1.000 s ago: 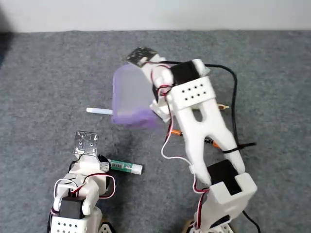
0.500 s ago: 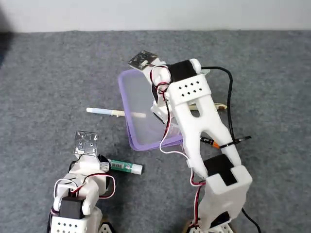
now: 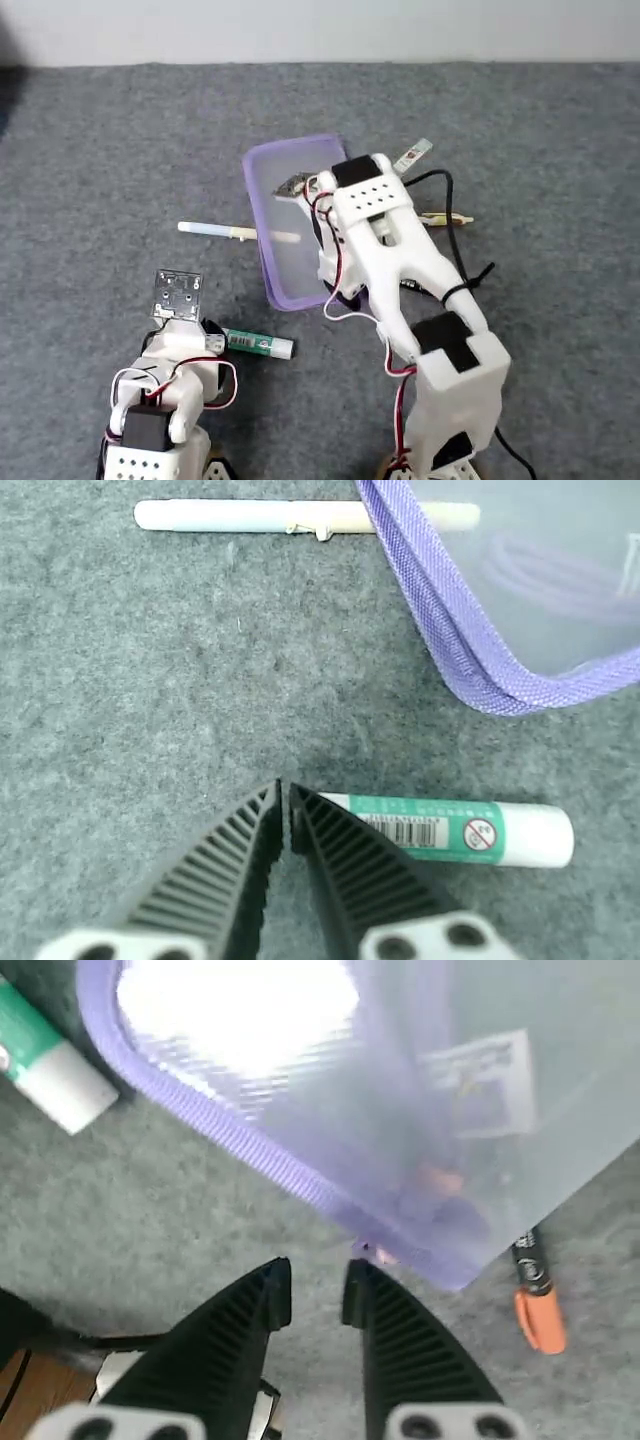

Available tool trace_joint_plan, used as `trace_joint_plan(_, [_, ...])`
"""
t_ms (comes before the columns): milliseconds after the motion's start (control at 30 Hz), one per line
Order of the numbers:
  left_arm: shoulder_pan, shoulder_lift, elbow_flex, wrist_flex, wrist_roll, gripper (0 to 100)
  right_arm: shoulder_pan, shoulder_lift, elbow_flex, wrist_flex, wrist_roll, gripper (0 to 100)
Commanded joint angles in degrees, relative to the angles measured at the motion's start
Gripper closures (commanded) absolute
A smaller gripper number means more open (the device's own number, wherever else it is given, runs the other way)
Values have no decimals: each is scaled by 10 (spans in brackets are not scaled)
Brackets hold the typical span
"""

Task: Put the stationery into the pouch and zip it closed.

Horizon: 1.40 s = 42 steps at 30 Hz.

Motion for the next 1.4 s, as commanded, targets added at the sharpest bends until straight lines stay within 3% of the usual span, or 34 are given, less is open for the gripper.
trace_joint_plan(0, [-3,-5,-6,5,4,986,-9,-44,21,22,9,946])
trace_joint_plan(567, [-3,-5,-6,5,4,986,-14,64,-127,-203,28,944])
trace_joint_plan(800, [-3,-5,-6,5,4,986,-38,0,-131,-153,28,944])
trace_joint_plan(1067, [-3,-5,-6,5,4,986,-44,-23,-131,-28,28,924])
trace_joint_plan(1233, [-3,-5,-6,5,4,986,7,-28,-127,23,27,818])
trace_joint_plan(1367, [-3,-5,-6,5,4,986,58,-15,-127,22,8,801])
